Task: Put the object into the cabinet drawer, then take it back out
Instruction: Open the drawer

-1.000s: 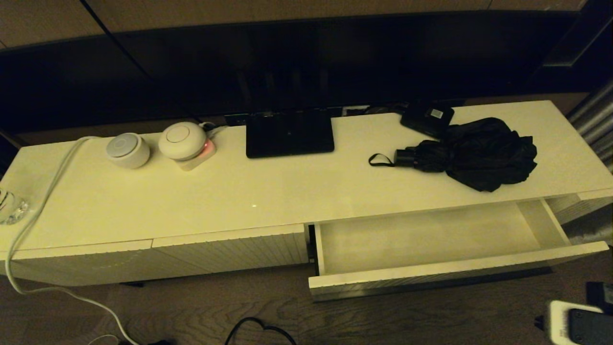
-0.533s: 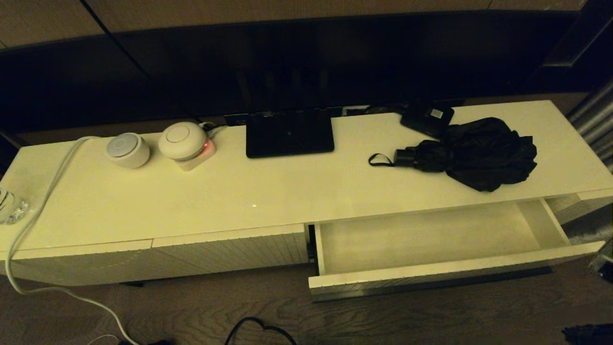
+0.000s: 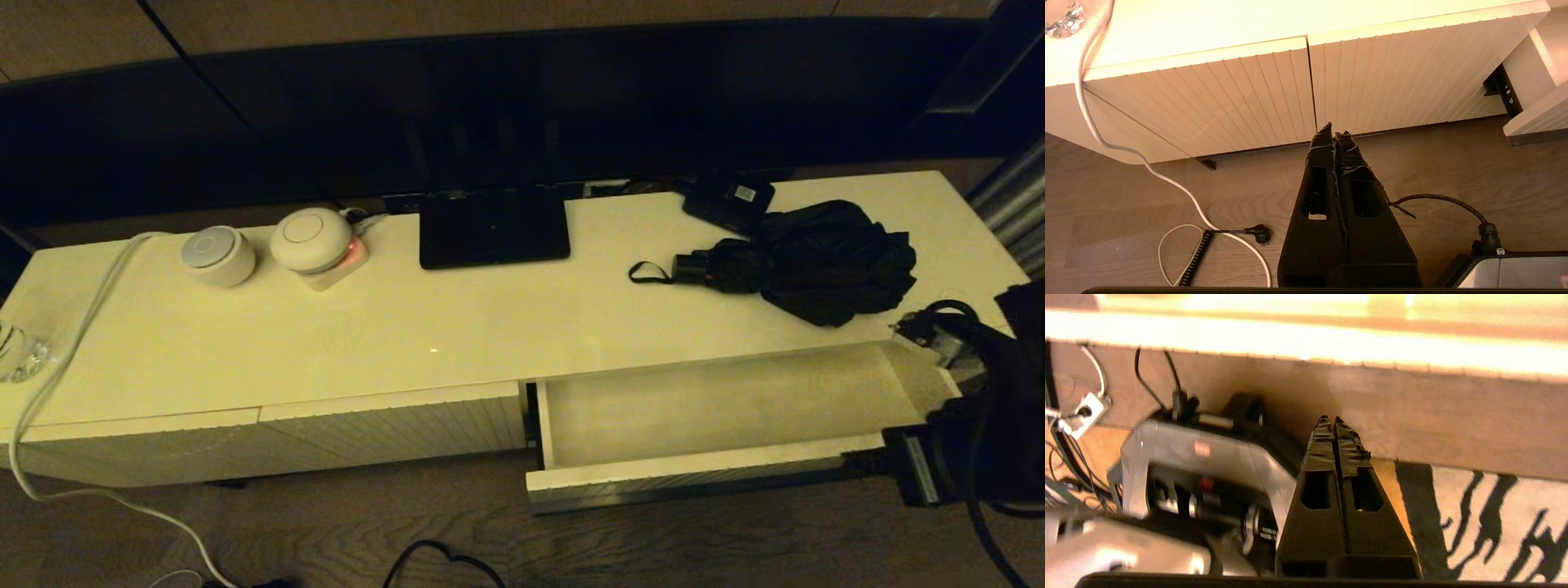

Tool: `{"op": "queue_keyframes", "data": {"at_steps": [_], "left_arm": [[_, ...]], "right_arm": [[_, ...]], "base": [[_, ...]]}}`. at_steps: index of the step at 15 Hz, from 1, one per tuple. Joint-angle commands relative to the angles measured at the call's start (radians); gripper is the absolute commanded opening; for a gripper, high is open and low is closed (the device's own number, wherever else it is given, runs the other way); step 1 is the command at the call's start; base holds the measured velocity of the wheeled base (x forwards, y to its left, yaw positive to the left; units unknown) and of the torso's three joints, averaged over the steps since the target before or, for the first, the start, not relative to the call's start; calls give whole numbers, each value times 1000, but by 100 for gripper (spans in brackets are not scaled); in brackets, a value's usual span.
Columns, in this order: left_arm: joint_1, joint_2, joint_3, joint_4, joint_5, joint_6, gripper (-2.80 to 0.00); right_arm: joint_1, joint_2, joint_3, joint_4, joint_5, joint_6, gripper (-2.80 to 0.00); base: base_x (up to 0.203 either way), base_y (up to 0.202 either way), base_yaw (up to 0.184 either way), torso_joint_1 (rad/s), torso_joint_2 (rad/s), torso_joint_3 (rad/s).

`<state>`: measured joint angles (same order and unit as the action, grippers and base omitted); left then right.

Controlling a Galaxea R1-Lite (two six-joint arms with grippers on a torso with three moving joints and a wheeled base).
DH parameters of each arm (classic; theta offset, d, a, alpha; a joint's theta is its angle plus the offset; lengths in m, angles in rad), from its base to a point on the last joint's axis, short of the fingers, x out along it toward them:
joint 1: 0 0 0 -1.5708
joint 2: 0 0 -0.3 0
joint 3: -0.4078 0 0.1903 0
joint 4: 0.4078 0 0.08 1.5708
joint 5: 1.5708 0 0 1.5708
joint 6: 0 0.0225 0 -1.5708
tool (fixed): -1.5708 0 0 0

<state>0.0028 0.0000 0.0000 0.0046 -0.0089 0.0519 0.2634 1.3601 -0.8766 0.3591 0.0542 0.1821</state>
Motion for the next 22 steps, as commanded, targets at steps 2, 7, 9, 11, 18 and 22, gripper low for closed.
{"op": "queue_keyframes", "data": {"at_steps": [2,7,9,11,18,22], "left_arm": [[0,0,3,0,0,1,-280],[0,0,3,0,0,1,-280],[0,0,3,0,0,0,-280],[0,0,3,0,0,0,-280],[0,0,3,0,0,1,-280],[0,0,3,0,0,0,-280]], "right_arm": [[-13,180,-41,-80,-4,16,-280],[-30,255,-84,-115,-8,117,-280],[-28,265,-83,-130,-10,109,-280],[-17,271,-54,-192,-14,50,-280],[-18,335,-14,-311,-62,-1,-280],[-42,356,-15,-310,-83,-38,-280]], "base": [[0,0,0,0,0,0],[0,0,0,0,0,0],[0,0,0,0,0,0],[0,0,0,0,0,0],[0,0,0,0,0,0],[0,0,0,0,0,0]]}}
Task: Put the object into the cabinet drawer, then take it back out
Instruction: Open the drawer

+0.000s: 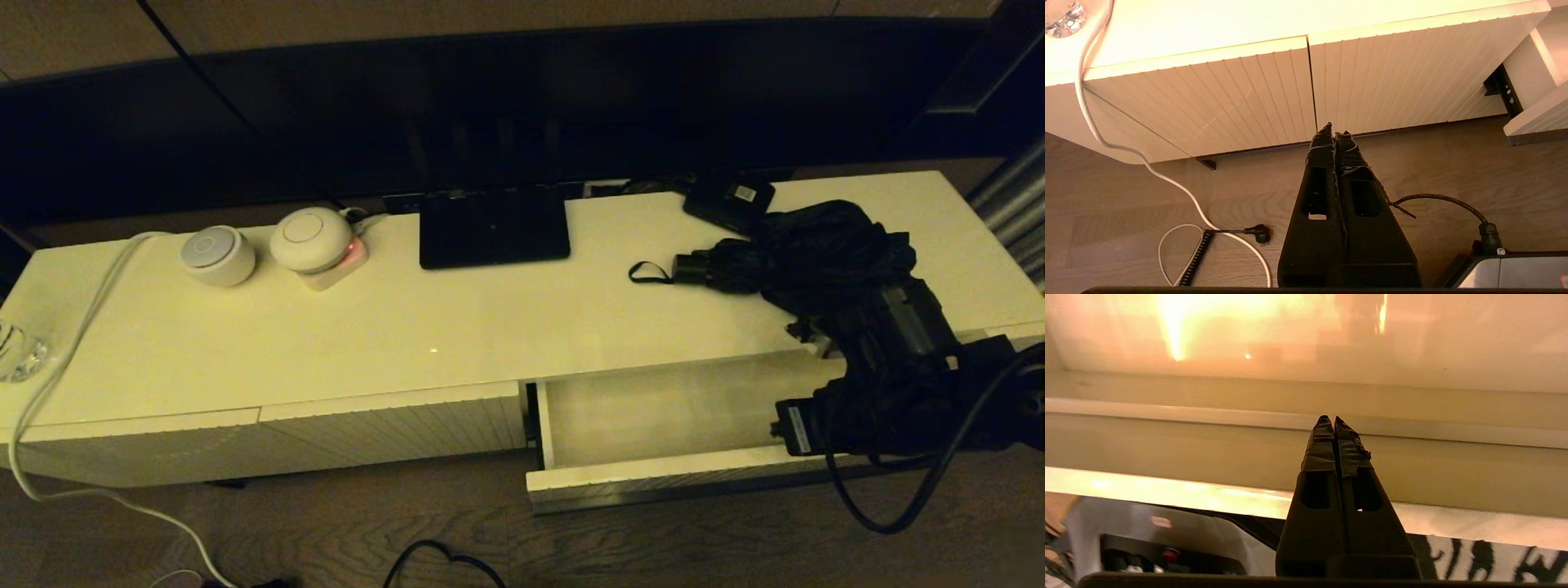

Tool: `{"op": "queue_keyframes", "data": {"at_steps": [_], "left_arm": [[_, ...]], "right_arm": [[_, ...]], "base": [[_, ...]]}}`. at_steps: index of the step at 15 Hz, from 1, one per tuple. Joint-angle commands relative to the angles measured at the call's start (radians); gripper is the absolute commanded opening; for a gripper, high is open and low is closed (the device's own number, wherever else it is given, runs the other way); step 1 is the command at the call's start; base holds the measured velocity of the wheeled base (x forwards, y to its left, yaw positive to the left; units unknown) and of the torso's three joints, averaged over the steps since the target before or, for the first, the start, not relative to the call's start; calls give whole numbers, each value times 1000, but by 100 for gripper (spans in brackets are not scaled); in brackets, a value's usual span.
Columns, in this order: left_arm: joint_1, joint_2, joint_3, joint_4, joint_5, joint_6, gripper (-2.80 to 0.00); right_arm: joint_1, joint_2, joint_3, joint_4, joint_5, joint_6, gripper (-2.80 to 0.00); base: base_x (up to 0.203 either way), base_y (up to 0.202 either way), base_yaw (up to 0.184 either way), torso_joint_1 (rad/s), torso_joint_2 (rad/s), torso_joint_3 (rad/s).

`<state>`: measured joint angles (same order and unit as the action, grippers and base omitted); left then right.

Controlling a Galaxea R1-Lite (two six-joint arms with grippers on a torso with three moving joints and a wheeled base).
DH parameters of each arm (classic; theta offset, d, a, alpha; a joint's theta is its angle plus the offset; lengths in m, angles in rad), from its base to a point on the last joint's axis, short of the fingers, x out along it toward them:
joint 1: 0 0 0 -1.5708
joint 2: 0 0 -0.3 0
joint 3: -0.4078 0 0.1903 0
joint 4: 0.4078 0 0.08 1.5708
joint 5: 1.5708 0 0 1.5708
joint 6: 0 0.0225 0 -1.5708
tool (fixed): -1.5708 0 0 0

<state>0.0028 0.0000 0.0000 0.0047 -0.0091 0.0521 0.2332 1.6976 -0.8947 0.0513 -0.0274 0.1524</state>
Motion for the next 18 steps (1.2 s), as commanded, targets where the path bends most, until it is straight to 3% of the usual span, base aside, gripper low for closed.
{"op": "queue_keyframes", "data": {"at_steps": [1,8,18], "left_arm": [[0,0,3,0,0,0,-280],[0,0,3,0,0,0,-280],[0,0,3,0,0,0,-280]], "right_arm": [[-11,15,0,2,-2,-10,-280],[-12,70,-61,107,10,-22,-280],[13,147,-174,388,11,-26,-280]], "base": [[0,0,0,0,0,0],[0,0,0,0,0,0],[0,0,0,0,0,0]]}}
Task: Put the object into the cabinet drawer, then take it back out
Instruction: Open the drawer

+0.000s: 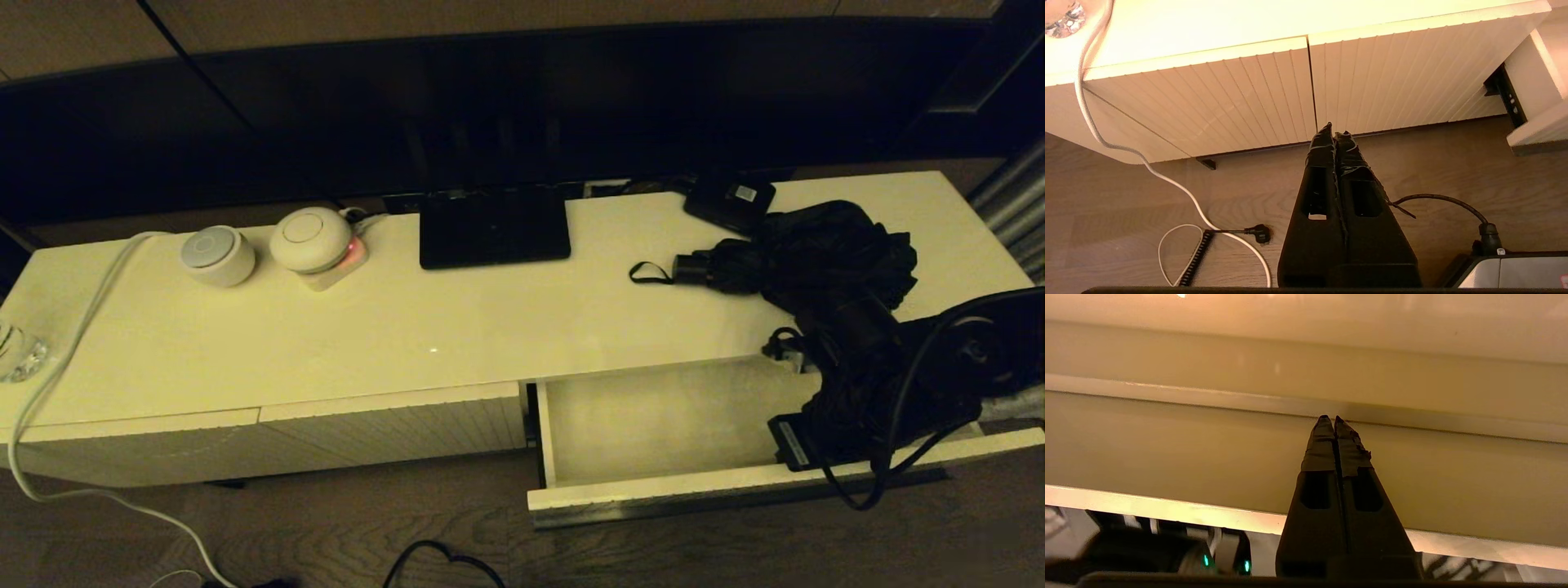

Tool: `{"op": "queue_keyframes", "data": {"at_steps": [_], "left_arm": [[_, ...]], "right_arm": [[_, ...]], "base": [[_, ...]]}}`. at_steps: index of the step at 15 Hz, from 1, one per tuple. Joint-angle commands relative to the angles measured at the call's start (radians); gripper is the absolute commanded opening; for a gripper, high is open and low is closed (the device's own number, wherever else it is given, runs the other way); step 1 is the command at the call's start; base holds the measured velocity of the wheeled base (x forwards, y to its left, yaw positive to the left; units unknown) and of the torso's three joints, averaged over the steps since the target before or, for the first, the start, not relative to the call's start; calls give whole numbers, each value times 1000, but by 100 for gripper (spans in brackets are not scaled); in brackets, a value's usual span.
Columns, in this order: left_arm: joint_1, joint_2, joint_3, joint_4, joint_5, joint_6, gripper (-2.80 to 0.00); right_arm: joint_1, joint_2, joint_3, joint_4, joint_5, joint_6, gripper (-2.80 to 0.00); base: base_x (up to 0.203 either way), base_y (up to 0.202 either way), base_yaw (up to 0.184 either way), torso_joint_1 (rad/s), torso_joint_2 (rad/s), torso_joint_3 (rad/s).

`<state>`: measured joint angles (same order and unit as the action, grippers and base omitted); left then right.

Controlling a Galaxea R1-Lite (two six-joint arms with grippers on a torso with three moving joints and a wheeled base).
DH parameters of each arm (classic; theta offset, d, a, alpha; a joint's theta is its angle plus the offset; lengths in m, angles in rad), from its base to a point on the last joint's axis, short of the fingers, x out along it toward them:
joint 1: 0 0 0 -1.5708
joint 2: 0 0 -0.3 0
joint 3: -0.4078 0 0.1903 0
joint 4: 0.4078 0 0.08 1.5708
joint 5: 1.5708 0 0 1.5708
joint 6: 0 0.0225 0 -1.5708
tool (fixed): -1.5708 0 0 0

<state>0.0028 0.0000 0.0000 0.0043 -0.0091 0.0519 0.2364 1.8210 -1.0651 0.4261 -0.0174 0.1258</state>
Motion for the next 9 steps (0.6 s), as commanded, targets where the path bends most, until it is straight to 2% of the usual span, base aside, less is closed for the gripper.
{"op": "queue_keyframes", "data": {"at_steps": [1,5,9], "left_arm": [[0,0,3,0,0,0,-280],[0,0,3,0,0,0,-280],[0,0,3,0,0,0,-280]], "right_arm": [[17,36,-7,32,1,0,-280],[36,54,11,111,3,-69,-280],[54,67,68,143,-2,-79,-280]], "base": [[0,0,0,0,0,0],[0,0,0,0,0,0],[0,0,0,0,0,0]]}}
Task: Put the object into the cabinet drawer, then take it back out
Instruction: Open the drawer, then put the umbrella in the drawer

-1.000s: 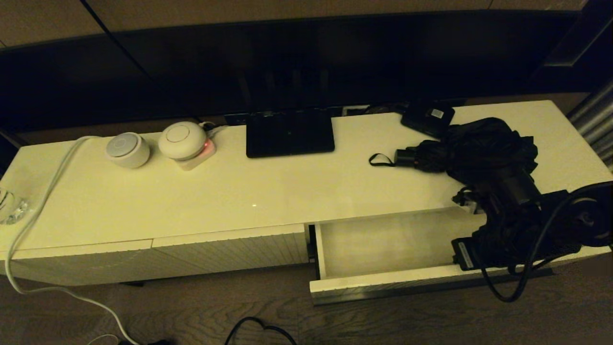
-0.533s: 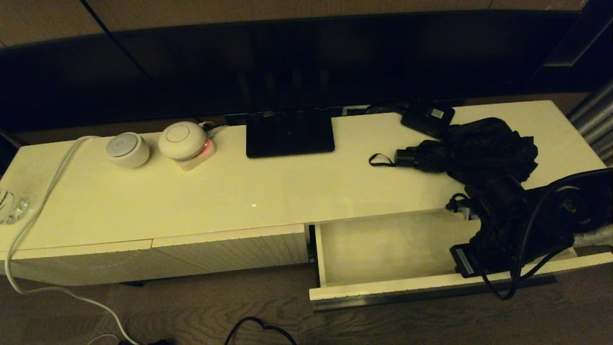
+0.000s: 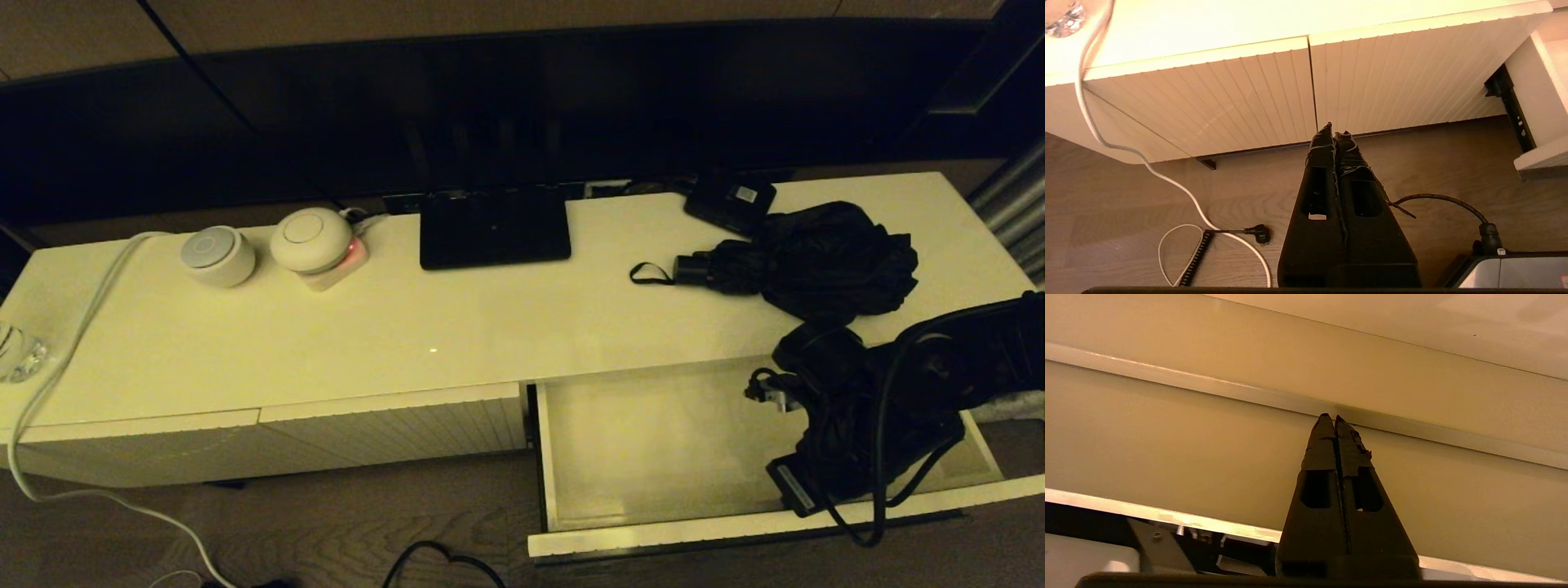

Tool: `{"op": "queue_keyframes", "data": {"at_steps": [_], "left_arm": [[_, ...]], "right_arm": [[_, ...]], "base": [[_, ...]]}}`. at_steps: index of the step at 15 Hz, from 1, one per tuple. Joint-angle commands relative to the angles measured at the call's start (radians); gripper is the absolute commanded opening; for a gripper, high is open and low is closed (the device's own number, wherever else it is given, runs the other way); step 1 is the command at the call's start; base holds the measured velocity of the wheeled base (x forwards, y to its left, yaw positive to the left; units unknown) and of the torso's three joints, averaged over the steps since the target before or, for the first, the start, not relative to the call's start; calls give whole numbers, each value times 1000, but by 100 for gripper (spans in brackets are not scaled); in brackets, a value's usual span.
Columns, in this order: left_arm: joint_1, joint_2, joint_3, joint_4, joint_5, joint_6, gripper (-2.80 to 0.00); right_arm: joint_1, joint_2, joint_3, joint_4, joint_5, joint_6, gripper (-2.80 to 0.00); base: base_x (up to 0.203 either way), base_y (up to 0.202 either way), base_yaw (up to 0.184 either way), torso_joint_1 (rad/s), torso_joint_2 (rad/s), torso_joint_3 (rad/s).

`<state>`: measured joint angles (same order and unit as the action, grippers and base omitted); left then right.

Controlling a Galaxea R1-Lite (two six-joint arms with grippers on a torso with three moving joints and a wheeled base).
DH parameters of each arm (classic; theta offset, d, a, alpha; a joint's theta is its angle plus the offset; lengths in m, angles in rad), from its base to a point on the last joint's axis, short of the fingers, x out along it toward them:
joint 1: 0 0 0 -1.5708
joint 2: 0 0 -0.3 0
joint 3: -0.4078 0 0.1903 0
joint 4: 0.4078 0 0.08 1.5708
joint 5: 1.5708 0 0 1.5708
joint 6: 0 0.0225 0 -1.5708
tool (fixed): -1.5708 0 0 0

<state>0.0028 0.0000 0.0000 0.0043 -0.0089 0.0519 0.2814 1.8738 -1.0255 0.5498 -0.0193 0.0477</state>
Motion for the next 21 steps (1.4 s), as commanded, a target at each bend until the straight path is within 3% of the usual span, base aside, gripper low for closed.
{"op": "queue_keyframes", "data": {"at_steps": [1,6,12,18,21], "left_arm": [[0,0,3,0,0,1,-280],[0,0,3,0,0,0,-280],[0,0,3,0,0,0,-280],[0,0,3,0,0,0,-280],[0,0,3,0,0,0,-280]], "right_arm": [[11,14,41,21,-1,-2,-280],[12,35,126,29,-6,-34,-280],[-6,-4,124,-2,-7,-44,-280],[-117,-224,116,-225,-11,-51,-280],[-132,-374,129,-248,-11,-134,-280]], "base": [[0,0,0,0,0,0],[0,0,0,0,0,0],[0,0,0,0,0,0],[0,0,0,0,0,0],[0,0,0,0,0,0]]}}
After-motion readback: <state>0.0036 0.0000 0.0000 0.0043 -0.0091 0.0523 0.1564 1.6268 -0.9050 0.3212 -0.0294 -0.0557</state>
